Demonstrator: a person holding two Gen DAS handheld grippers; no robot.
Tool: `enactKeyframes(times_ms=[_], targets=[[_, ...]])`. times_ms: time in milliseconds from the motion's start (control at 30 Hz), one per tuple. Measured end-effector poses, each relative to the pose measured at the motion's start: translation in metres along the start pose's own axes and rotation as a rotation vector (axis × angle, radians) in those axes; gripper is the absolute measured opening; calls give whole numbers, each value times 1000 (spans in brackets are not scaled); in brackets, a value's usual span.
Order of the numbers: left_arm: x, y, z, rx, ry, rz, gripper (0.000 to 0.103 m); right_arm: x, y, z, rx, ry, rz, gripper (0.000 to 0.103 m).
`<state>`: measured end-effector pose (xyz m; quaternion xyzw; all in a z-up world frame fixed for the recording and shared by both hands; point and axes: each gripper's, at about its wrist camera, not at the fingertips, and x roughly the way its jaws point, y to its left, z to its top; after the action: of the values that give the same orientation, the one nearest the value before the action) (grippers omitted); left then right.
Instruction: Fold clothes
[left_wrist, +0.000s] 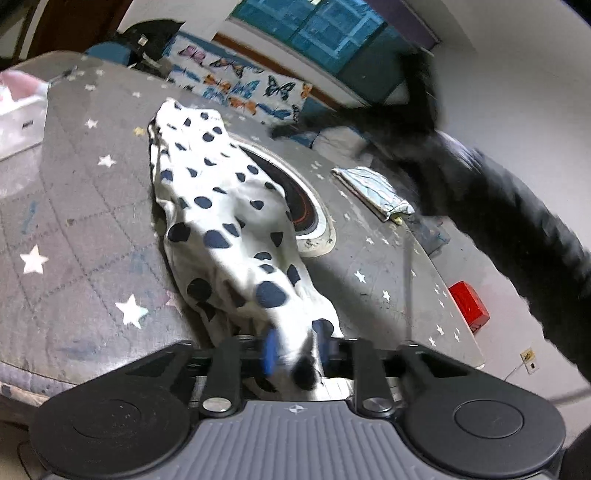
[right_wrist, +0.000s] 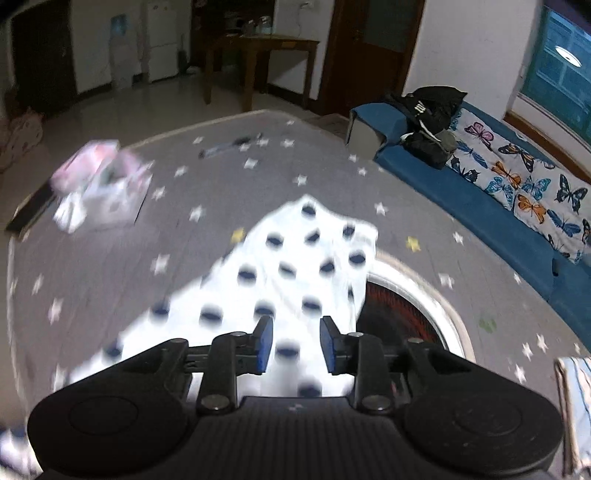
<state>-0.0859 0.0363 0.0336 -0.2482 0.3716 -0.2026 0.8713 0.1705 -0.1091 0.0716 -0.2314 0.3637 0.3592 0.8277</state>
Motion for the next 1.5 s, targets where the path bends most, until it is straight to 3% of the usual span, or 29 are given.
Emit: enactKeyframes(times_ms=[167,333,433,667,833,900,933,1267,1400,1500], targets=[[-1,-1,19,-69,-25,-42,12,-41,22,-54,-74,21,24,35],[6,-8,31,-137,-60,-177,12,-77,45,-92,-130,24,55,36],[20,-4,27,-182,-29,-178,12,-90,57,-105,-145,19,83,40],[26,12,3,-176,62,-49,16,-98,88,-128,-217,23,144,43],[13,11,-4,-90,67,34,38,-92,101,-131,-213,11,203,43],[5,11,-5,-76,63,48,51,-85,106,-135,-207,22,228,42],[1,11,-6,-69,60,55,52,-81,108,-138,-203,35,240,42],[-26,2,11,52,-29,92,50,-73,112,-152,-217,116,269,41],[-19,3,22,70,-54,74,39,-79,103,-141,-188,64,246,41],[-2,10,28,63,-41,68,25,-75,98,-132,-143,16,240,41]])
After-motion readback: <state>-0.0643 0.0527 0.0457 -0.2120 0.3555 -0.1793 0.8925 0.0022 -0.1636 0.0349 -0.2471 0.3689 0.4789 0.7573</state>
